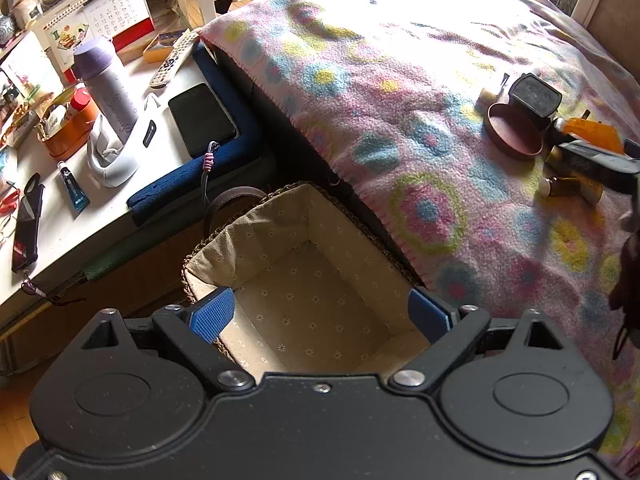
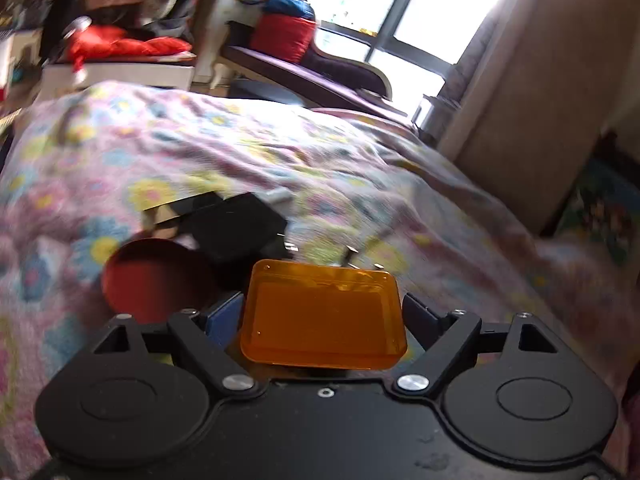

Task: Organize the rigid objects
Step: 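Move both tools toward the objects on the blanket, then grasp the amber glass vial with the right tool while the left tool grasps the red lid, then carry the vial and red lid to the basket and release both, then move both tools back toward the objects on the blanket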

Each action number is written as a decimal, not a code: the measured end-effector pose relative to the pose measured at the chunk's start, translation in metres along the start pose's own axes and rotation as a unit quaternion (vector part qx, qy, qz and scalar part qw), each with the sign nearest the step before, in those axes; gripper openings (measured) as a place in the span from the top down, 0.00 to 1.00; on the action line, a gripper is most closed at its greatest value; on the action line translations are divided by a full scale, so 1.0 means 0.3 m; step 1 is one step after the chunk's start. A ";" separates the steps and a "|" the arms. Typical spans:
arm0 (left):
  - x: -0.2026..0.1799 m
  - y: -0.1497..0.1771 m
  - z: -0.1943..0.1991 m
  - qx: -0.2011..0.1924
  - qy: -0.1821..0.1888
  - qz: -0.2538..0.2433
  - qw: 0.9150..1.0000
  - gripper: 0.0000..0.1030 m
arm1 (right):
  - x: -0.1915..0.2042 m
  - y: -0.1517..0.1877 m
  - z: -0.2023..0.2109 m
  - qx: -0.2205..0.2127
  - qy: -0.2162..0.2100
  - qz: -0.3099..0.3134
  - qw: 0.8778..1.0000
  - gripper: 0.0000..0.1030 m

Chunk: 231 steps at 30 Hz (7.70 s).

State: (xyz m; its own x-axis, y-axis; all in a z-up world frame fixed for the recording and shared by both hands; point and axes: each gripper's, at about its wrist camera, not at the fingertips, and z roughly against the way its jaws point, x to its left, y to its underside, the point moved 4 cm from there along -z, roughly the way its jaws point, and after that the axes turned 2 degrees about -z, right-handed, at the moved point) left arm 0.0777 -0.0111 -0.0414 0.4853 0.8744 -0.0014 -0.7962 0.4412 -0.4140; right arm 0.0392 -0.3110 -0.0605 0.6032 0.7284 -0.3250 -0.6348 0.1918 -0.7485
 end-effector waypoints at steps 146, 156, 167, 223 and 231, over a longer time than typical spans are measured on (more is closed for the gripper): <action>0.269 -0.086 -0.170 0.096 -0.024 0.003 0.995 0.31 | 0.596 0.191 0.386 0.154 -0.352 0.013 0.923 0.48; 0.268 -0.084 -0.174 0.098 -0.027 -0.001 0.995 0.24 | 0.584 0.180 0.384 0.149 -0.345 0.008 0.927 0.39; 0.272 -0.083 -0.176 0.100 -0.028 0.000 0.995 0.24 | 0.591 0.189 0.383 0.153 -0.345 0.012 0.926 0.37; 0.206 -0.120 -0.113 0.016 -0.069 -0.050 0.996 0.21 | 0.414 0.156 0.411 0.024 -0.294 -0.024 0.955 0.01; 0.171 -0.130 -0.078 -0.019 -0.063 -0.067 0.996 0.12 | 0.319 0.150 0.422 -0.048 -0.242 -0.052 0.968 0.00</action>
State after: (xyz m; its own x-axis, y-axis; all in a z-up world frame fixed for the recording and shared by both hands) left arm 0.1422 0.0116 -0.0467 0.5349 0.8276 0.1700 -0.7118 0.5498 -0.4371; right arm 0.0072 -0.1495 -0.0521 0.3498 0.9356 0.0473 -0.5209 0.2363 -0.8203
